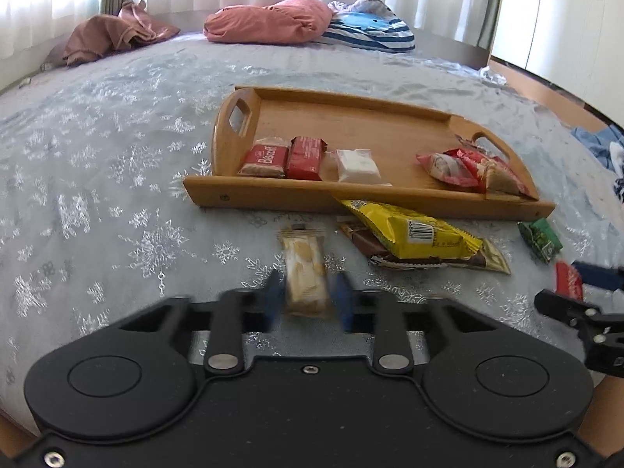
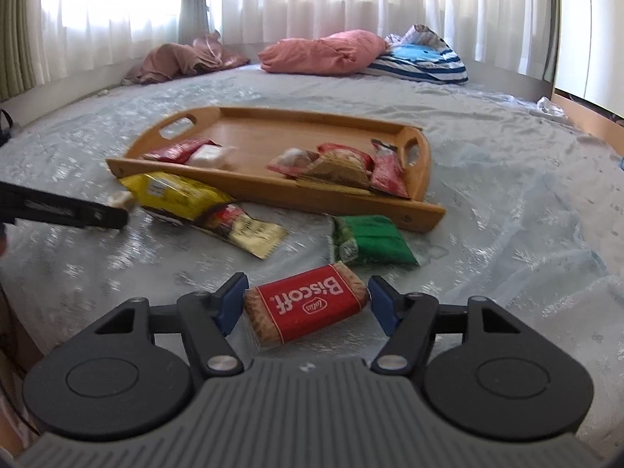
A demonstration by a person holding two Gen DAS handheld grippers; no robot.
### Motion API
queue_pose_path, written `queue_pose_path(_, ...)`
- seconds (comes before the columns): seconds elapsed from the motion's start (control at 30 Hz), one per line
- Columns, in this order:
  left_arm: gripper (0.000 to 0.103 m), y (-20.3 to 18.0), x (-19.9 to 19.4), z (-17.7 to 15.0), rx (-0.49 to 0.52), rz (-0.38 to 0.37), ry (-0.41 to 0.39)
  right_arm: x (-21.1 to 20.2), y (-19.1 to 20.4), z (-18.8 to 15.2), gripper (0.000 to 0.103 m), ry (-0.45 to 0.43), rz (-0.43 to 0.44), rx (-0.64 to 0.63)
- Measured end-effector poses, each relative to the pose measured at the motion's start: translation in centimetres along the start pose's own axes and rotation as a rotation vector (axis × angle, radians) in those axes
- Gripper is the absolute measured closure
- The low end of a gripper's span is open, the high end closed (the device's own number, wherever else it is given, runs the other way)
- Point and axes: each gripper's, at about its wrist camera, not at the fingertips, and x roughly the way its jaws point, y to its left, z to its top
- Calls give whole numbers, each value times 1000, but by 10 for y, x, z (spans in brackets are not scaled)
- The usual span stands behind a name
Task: Organize snacks
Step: 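Grasp the clear cake bar with the left gripper while the right grasps a red Biscoff pack, then carry both held snacks onto the wooden tray and open both grippers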
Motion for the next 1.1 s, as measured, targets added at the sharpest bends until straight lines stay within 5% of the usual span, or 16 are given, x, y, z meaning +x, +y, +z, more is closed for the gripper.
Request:
queue_pose_path(0.7, 83, 13, -30, 30, -39, -40, -76, 4, 22, 49, 34, -121, -9, -28)
queue_pose_path(1.1, 83, 30, 10, 107, -150, -62, -140, 54, 22, 101, 34, -102, -40, -12)
